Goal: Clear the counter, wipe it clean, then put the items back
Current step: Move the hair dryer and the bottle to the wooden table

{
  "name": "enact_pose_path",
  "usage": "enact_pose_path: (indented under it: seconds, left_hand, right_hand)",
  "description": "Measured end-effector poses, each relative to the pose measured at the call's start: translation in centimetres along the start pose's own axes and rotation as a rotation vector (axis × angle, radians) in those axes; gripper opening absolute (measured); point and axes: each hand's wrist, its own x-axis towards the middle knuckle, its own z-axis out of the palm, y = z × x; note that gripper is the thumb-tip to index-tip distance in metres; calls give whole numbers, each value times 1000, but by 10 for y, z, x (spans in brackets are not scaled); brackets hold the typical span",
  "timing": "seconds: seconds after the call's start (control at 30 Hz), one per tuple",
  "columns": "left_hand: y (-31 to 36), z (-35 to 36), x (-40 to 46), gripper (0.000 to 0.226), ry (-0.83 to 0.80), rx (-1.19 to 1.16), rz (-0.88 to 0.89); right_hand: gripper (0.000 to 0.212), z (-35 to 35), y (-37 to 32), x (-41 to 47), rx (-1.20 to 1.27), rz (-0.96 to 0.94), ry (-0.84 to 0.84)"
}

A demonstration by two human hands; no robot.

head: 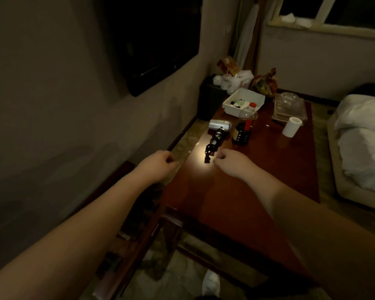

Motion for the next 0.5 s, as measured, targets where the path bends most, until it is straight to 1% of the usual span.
enact_pose_path:
  seconds: [0.03, 0.1, 0.23, 0.33, 0.5]
  left_hand:
    - [-7, -6, -20, 35, 5, 13, -18]
    - [-22, -17, -59, 36, 25, 12, -63]
    - [-52, -25, -139, 37, 127, -51, -175]
    - [-70, -19, -199, 37, 193, -96, -264]
    - [-91, 3, -295, 38, 275, -105, -420]
  right_hand:
    - [17, 6, -8, -11, -28, -25, -9]
    - [20, 16, -27, -34, -92, -84, -36]
    - [25, 43, -61, -77, -175, -220, -92]
    - [29, 70, -82, -104, -255, -348, -128]
    - [42, 112, -108, -156, -348, -531, -266]
